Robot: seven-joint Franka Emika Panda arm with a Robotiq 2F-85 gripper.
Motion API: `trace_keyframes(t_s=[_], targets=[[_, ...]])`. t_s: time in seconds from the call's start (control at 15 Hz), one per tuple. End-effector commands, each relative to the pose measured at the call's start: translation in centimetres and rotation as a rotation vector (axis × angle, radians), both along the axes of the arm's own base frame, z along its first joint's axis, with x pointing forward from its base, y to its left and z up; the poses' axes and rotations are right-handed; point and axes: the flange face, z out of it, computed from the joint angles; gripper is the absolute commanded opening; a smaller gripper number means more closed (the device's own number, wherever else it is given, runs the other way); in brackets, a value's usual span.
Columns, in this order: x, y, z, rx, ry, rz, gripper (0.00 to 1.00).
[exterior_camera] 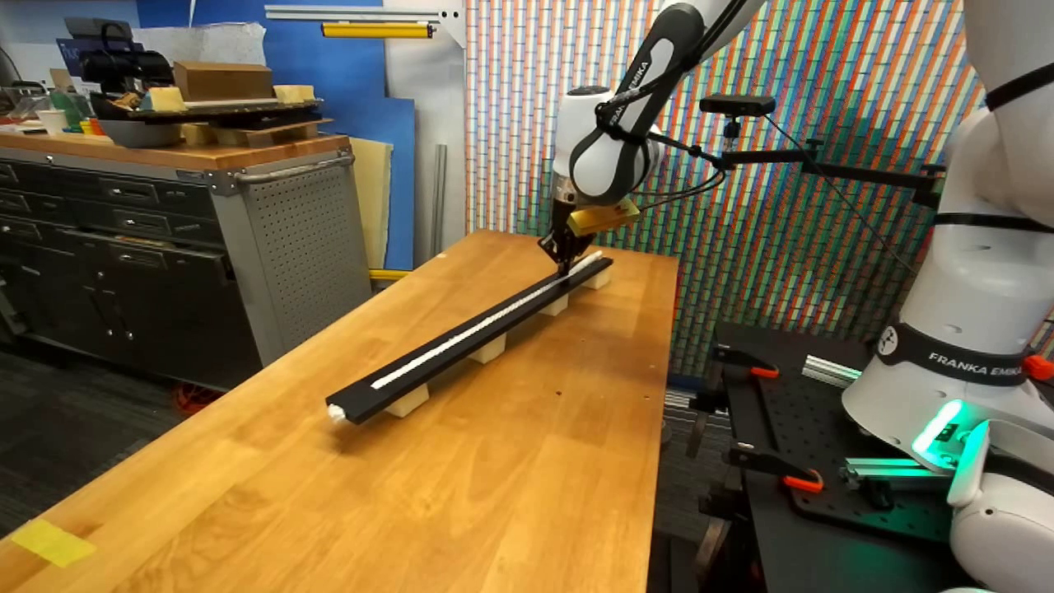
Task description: Pick up the rope and put it in between the black object.
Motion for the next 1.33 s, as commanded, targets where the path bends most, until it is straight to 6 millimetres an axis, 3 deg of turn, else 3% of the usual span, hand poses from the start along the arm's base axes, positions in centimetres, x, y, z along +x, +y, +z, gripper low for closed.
trace_keyframes(t_s=[0.0,0.53,1.27], targets=[[-0.4,-3.0,-0.7,-0.008,-0.003,-0.034,0.0],[-1.3,-5.3,-0.1,0.002,-0.022,-0.089,0.0],[1.1,-2.9,3.1,0.013,-0.074,-0.058,0.0]])
